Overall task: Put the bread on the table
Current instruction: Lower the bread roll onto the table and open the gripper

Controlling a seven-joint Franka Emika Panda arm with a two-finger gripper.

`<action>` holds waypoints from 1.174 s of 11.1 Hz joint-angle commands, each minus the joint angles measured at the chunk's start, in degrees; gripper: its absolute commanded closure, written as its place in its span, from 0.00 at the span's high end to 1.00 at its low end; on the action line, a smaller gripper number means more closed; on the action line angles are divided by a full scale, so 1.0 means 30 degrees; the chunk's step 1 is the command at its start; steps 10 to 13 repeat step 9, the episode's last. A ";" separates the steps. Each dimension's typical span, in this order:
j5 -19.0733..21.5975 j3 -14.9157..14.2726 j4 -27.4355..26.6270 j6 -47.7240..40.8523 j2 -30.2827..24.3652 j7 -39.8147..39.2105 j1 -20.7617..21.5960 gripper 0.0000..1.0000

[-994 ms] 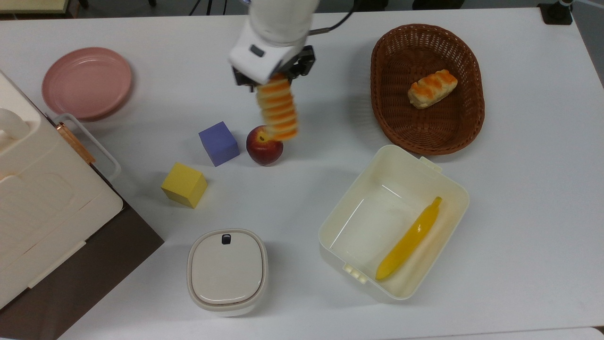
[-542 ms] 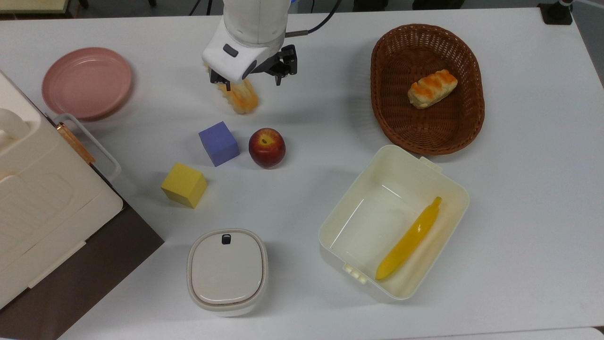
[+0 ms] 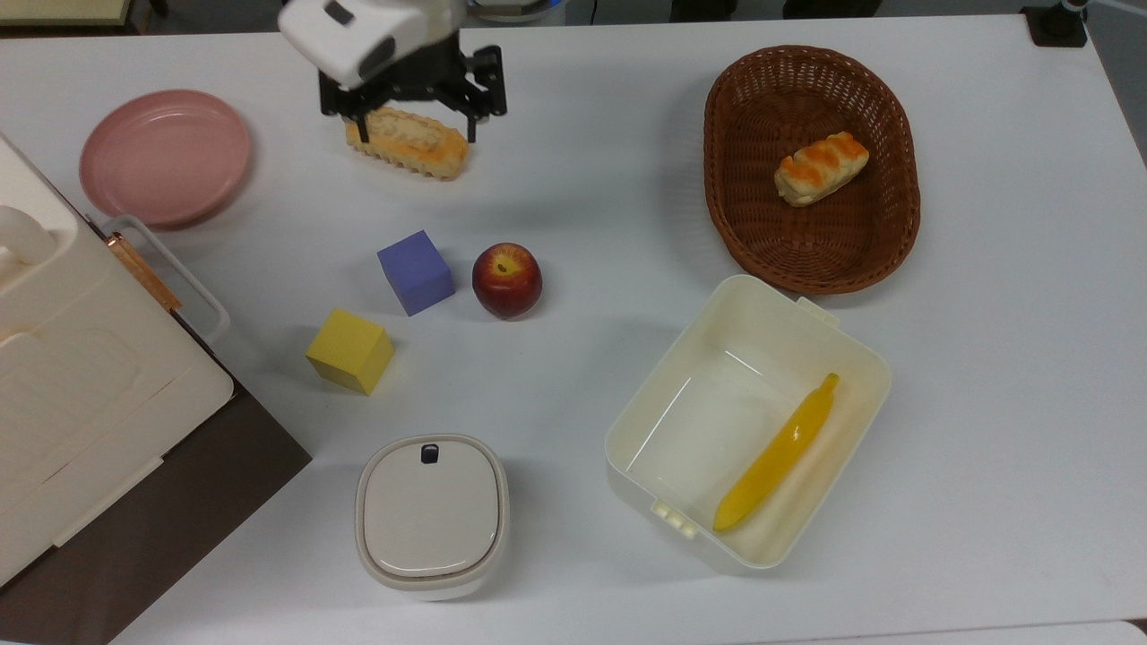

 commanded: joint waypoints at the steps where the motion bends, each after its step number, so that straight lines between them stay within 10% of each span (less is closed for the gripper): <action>1: 0.1132 -0.0044 0.0014 -0.0307 -0.1272 0.2044 -0.0124 1.00; 5: 0.4119 -0.1537 -0.0101 -0.1299 -0.2999 0.2582 0.0198 1.00; 13: 0.3892 -0.2122 -0.0072 -0.2416 -0.3355 0.2523 0.1311 1.00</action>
